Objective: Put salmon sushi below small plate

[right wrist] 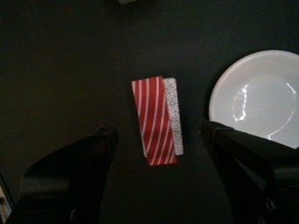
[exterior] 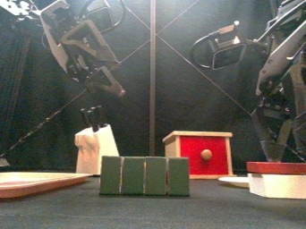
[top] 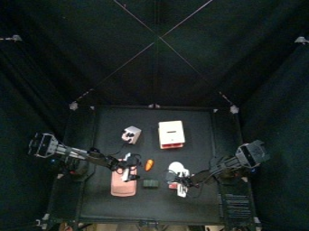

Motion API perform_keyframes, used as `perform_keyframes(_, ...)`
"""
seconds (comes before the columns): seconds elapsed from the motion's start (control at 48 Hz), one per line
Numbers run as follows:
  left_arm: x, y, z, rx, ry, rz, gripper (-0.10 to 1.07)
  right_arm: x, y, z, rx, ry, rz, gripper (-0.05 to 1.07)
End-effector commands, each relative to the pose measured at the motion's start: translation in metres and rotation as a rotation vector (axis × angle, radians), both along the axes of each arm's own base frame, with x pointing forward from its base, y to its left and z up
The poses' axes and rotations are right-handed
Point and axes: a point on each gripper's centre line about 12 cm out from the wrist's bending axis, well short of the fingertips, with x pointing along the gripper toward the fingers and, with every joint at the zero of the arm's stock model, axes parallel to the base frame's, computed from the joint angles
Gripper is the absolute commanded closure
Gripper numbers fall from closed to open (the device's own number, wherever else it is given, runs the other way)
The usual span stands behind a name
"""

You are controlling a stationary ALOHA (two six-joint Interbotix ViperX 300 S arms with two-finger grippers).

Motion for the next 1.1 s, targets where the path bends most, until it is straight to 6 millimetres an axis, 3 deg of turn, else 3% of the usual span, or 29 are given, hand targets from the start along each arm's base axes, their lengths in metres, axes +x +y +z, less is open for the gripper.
perform_keyframes(0.0, 0.002, 0.0, 0.006, -0.003, -0.019, 0.0, -0.01, 0.006, 0.003, 0.013, 0.008, -0.029, 0.001, 0.0)
perform_keyframes(1.083, 0.002, 0.006, 0.006, -0.001, -0.017, 0.016, -0.01, 0.017, 0.004, 0.025, 0.0, -0.062, 0.006, 0.0)
